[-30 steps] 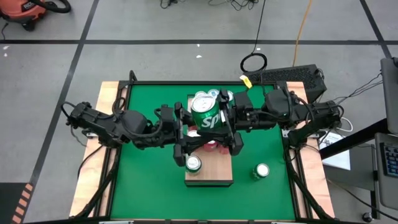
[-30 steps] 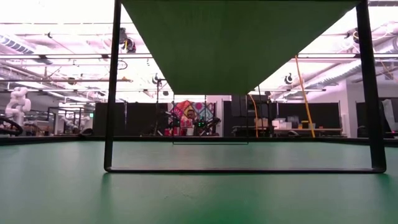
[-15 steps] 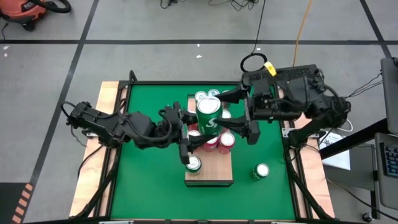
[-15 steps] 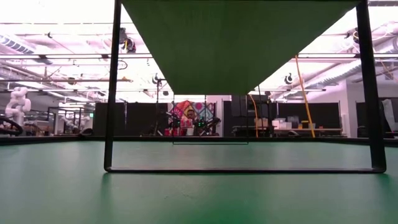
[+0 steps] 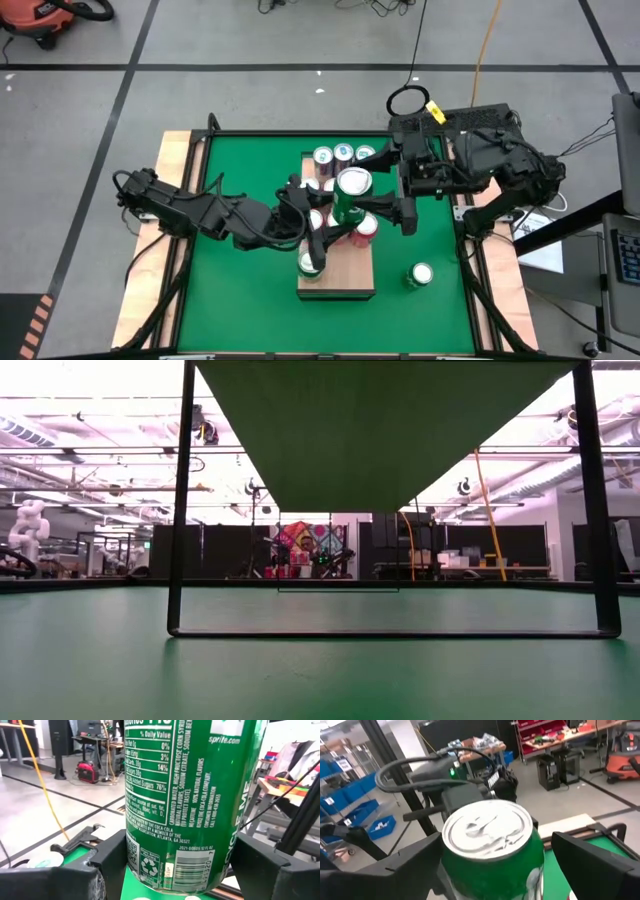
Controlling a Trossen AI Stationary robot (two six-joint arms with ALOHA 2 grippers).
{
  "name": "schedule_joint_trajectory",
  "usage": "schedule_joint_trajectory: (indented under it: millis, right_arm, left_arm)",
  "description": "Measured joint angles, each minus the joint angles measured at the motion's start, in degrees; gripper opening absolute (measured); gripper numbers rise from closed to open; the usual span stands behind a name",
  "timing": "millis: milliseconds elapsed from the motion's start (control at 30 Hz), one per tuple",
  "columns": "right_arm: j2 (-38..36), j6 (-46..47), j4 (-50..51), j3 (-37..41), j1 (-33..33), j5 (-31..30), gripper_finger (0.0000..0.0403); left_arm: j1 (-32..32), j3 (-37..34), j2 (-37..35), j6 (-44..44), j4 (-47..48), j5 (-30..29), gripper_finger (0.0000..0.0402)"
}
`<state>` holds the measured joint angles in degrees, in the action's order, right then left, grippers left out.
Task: Place canned beverage on shelf
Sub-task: Put the green soda can on the shelf aligned with the other green soda can
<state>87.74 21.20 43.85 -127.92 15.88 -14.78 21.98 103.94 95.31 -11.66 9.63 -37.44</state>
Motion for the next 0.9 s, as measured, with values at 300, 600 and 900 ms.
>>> schedule_joint_trajectory:
  millis: [300,600,900]
  right_arm:
    - [0.04,-0.81,3.78,-0.02,0.0,1.48,0.0354]
    - [0.04,-5.45,2.91,-0.02,0.0,1.43,0.0353]
    - [0.02,-8.88,1.87,-0.02,-0.02,1.37,0.0353]
  left_arm:
    - [0.0,0.0,0.0,0.02,0.39,-0.49,0.0276]
    - [0.0,0.0,0.0,-0.02,0.66,-1.79,0.0276]
    - [-0.15,0.0,-0.02,0.02,2.07,-2.3,0.0276]
